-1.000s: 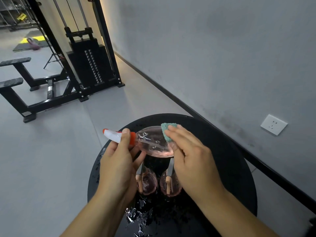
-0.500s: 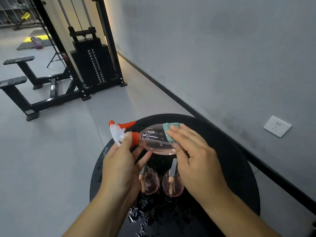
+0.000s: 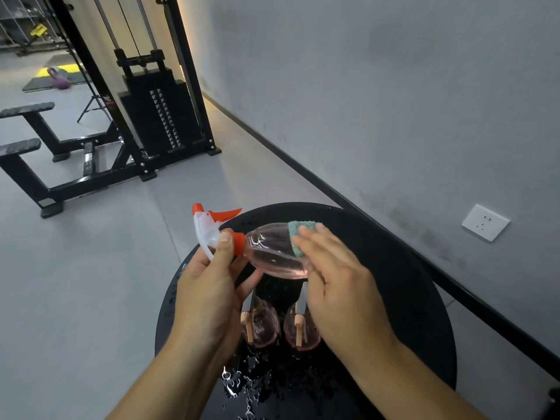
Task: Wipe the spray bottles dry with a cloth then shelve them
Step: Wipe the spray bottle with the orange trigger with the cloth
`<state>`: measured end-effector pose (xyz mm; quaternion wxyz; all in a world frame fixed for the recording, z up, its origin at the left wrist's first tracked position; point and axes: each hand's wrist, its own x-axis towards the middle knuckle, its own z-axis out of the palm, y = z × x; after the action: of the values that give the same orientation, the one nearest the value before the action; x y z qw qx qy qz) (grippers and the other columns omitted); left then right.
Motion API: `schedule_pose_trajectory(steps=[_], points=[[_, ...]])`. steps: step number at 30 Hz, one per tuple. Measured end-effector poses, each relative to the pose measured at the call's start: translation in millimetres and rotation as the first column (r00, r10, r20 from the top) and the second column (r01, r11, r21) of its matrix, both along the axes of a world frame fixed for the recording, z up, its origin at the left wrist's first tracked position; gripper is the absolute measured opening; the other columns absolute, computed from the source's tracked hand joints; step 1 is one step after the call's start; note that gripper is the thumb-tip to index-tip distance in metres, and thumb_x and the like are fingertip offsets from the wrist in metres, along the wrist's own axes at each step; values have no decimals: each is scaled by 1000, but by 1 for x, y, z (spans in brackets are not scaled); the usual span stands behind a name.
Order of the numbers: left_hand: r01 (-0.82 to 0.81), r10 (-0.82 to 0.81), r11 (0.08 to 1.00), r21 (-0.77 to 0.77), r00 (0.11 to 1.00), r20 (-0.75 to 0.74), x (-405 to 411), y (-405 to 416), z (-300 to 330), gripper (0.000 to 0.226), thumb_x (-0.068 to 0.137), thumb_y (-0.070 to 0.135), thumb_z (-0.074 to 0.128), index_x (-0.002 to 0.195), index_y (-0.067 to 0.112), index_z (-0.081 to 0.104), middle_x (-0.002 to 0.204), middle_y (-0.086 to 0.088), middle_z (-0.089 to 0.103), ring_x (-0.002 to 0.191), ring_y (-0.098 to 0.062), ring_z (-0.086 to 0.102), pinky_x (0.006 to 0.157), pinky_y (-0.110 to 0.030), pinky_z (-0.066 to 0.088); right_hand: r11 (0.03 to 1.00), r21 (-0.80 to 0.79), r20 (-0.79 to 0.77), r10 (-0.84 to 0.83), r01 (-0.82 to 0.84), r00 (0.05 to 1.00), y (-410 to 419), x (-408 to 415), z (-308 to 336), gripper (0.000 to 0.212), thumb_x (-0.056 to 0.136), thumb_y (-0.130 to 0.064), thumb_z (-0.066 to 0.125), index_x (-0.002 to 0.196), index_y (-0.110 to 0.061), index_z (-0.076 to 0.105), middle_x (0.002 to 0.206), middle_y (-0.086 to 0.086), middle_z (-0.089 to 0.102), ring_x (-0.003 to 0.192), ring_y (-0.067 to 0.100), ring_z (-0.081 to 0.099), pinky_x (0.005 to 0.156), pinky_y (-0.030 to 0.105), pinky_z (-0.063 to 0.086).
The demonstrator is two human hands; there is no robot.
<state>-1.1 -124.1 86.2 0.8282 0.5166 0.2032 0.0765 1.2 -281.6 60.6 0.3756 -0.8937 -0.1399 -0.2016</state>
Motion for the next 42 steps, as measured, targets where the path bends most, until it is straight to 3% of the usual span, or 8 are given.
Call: schedule_pose_trajectory(steps=[7,14,19,25,28,34,39,42], points=[[40,-40,999,4,999,14,0,-1,-4,23,106,28,61,110,9,72,109,-10,82,106,-22,79,89,-42,61,995,-90,-7,46,-47,999,2,1,3,49,97,-1,56,143,-20,54,148,-9,51,145,0,29,116,14,22],[103,-104,994,23,994,43,-1,-5,-8,29,106,27,60,123,7,72,118,-11,80,115,-26,76,91,-41,62,982,-135,1,132,-130,991,10,-6,4,48,98,-2,53,142,-18,55,148,-8,51,147,3,27,119,21,24],[63,-63,998,11,995,83,4,1,-6,26,100,27,65,119,11,72,117,-10,80,117,-24,75,92,-44,63,1000,18,-18,-5,5,1000,-4,6,8,47,100,-6,51,144,-24,53,149,-14,47,144,-3,30,117,21,31],[74,-78,996,52,994,73,3,0,-8,24,104,25,63,122,12,72,118,-7,80,116,-22,75,88,-39,61,991,-70,-2,117,-117,993,9,-3,5,46,99,-2,52,142,-20,55,147,-9,51,145,1,30,119,21,26],[49,-52,998,33,994,98,4,3,-6,17,105,24,61,110,15,74,110,-4,81,111,-20,76,89,-42,64,999,14,-9,35,-35,999,0,5,4,46,100,-3,53,142,-22,56,147,-11,51,144,-2,31,118,22,31],[40,-40,999,3,995,96,1,-3,-4,16,105,24,61,107,14,74,100,-2,82,96,-14,78,69,-27,64,993,-54,15,105,-104,994,11,-5,5,45,99,-2,54,141,-18,57,146,-8,53,145,2,31,119,18,25],[-10,12,999,-38,998,54,6,6,0,20,107,25,61,107,7,69,104,-12,81,104,-25,79,86,-45,66,996,91,-6,2,-2,1000,-2,8,4,44,100,-4,54,141,-21,57,146,-12,51,142,-3,34,116,25,36],[-20,21,999,-40,999,36,4,6,-1,21,107,27,60,107,8,69,101,-11,82,99,-24,80,82,-42,67,995,103,-16,8,-6,1000,4,3,5,43,101,-5,52,140,-22,57,146,-13,51,143,-4,32,116,24,35]])
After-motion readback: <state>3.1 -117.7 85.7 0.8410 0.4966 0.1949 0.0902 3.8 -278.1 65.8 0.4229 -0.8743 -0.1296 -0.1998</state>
